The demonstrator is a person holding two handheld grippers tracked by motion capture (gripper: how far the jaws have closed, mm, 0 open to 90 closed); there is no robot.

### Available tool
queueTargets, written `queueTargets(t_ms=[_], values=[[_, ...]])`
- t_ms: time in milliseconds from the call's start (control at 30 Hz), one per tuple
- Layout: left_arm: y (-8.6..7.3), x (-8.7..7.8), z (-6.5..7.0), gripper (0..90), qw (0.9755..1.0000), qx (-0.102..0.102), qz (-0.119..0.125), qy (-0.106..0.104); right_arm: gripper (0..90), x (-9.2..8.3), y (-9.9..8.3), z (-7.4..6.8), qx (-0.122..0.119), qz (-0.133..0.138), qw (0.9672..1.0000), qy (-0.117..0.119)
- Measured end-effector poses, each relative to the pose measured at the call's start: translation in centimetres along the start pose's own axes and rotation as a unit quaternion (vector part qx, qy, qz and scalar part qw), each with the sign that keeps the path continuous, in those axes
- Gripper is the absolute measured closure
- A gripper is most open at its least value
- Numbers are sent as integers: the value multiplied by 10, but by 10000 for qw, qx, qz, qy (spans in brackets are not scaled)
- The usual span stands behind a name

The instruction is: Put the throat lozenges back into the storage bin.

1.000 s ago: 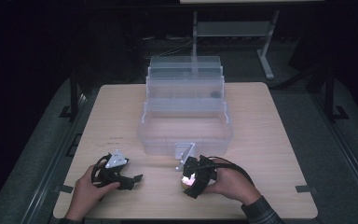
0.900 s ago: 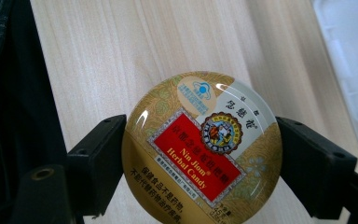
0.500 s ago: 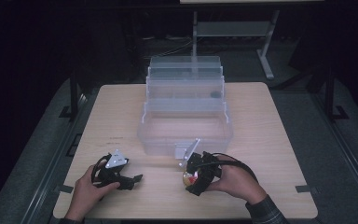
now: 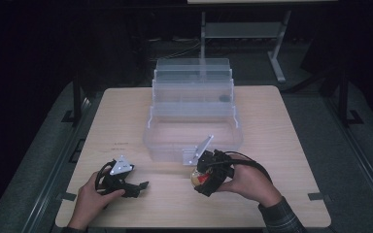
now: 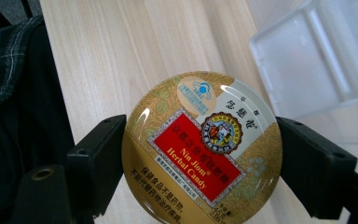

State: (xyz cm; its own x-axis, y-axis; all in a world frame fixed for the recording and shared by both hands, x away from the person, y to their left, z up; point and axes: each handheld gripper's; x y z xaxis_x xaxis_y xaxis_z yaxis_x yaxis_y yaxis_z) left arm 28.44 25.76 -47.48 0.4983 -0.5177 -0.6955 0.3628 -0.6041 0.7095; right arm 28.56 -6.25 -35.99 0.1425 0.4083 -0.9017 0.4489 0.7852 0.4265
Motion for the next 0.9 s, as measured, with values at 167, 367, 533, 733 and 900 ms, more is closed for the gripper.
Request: queueTargets(t_ms=[167,367,533,733,900], values=[[0,0,0,123,10000,-16,13,3,198,-6,2,3,11,24,10000,-40],[0,0,0,123,10000,-12,10,3,197,-18,6,10,95,98,9999,-90],[0,0,0,123,10000,-12,10,2,197,-24,8,17,147,136,9997,-121],[0,0,0,123,10000,-10,9,3,197,-30,10,24,232,184,9995,-147],[0,0,0,123,10000,3,6,6,198,-35,13,32,302,200,9991,-224]])
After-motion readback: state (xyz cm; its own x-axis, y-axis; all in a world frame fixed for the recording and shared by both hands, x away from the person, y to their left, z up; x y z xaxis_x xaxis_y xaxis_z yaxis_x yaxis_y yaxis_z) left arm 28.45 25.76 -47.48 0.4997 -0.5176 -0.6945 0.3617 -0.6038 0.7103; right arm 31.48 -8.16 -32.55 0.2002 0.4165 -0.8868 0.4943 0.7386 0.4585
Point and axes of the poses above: each handheld gripper's, and its own axes: x roughly forward along the jaws, y roughly out of its top, z roughly to its right, and after that the axes turned 9 degrees about x, right-handed
